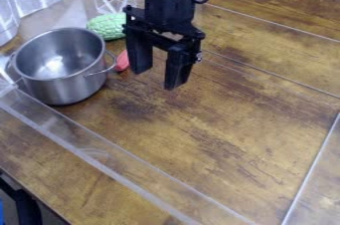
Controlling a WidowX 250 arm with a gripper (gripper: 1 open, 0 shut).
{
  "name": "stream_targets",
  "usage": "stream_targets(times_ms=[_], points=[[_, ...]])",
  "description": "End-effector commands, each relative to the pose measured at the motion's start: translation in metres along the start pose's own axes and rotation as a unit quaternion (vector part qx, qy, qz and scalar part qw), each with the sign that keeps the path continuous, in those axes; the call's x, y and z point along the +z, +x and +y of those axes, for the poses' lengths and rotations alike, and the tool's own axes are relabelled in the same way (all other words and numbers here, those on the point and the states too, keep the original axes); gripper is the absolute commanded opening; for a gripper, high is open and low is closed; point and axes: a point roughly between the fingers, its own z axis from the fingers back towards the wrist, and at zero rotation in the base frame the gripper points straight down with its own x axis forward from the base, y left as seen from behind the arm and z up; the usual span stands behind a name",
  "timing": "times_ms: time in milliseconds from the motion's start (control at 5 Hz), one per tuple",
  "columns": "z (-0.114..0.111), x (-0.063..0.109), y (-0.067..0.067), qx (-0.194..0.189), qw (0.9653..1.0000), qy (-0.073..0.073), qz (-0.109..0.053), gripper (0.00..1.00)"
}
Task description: Move the pink spoon to the left side of the table
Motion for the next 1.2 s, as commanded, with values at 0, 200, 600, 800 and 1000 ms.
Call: stream_targets(times_ms=[0,200,600,800,1000], points=[[0.003,-0.001,0.014,-0.001,0.9997,0.004,-0.025,1.00],[0.003,-0.012,0.021,0.002,0.9997,0.005,-0.025,1.00],[0.027,-0.001,0.015,0.002,0.9998,0.007,-0.019,1.00],[0.032,0.003,0.021,-0.008,0.9997,0.008,-0.023,1.00],[0.045,0.013,0.033,-0.011,0.9987,0.005,-0.050,1.00]])
